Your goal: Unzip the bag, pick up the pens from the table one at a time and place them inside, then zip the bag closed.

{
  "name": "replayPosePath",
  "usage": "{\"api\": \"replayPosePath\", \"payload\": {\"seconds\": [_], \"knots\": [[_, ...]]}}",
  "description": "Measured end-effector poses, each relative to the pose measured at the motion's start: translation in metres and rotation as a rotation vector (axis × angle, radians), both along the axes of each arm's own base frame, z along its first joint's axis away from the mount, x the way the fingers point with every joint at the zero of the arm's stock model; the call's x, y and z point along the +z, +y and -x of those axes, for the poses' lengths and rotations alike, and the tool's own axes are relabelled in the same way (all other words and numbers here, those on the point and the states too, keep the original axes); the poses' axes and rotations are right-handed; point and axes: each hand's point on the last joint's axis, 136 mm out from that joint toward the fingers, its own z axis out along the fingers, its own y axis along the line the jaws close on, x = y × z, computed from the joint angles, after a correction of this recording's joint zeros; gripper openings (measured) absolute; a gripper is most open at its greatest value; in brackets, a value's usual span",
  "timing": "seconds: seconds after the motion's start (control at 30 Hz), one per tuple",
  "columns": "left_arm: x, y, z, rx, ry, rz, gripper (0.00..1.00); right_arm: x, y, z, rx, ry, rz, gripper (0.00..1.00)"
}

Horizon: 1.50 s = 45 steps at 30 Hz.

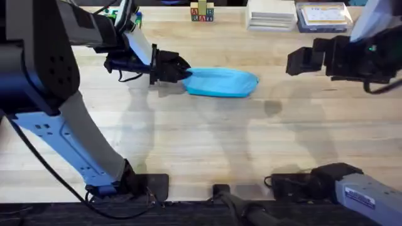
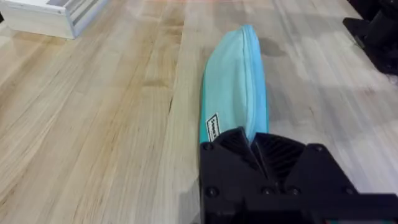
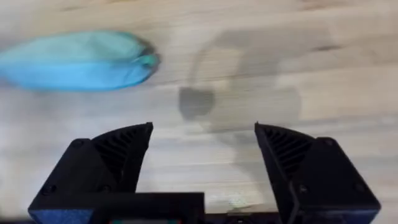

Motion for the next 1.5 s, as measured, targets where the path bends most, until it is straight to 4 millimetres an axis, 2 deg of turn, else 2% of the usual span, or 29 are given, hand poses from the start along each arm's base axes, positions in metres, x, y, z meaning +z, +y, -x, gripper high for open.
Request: {"api": "replayPosePath", "payload": {"seconds": [0.37,0.43,0.57,0.6,1.17,1.33,1.5], "knots": [[0.0,0.0,0.0,0.0,-0.001,0.0,0.054,0.036,0.038,0.027,0.276,-0.137,-0.151,0.998],[0.0,0.0,0.0,0.0,-0.004,-0.001,0.284,0.041,0.041,0.031,0.298,-0.161,-0.163,0.997],[-0.001,0.003,-0.001,0.007,0.0,-0.004,0.905,0.048,0.043,0.037,0.323,-0.194,-0.174,0.997],[-0.001,0.003,-0.001,0.009,0.003,-0.004,0.971,0.049,0.044,0.038,0.325,-0.197,-0.176,0.997],[0.003,0.004,-0.002,0.008,-0.023,-0.011,0.998,0.049,0.046,0.038,0.333,-0.196,-0.187,0.997],[0.031,0.006,0.001,-0.001,-0.127,-0.07,0.998,0.049,0.046,0.038,0.335,-0.196,-0.186,0.997],[0.064,0.01,0.014,-0.002,-0.214,-0.148,0.998,0.049,0.046,0.038,0.335,-0.196,-0.186,0.997]]}}
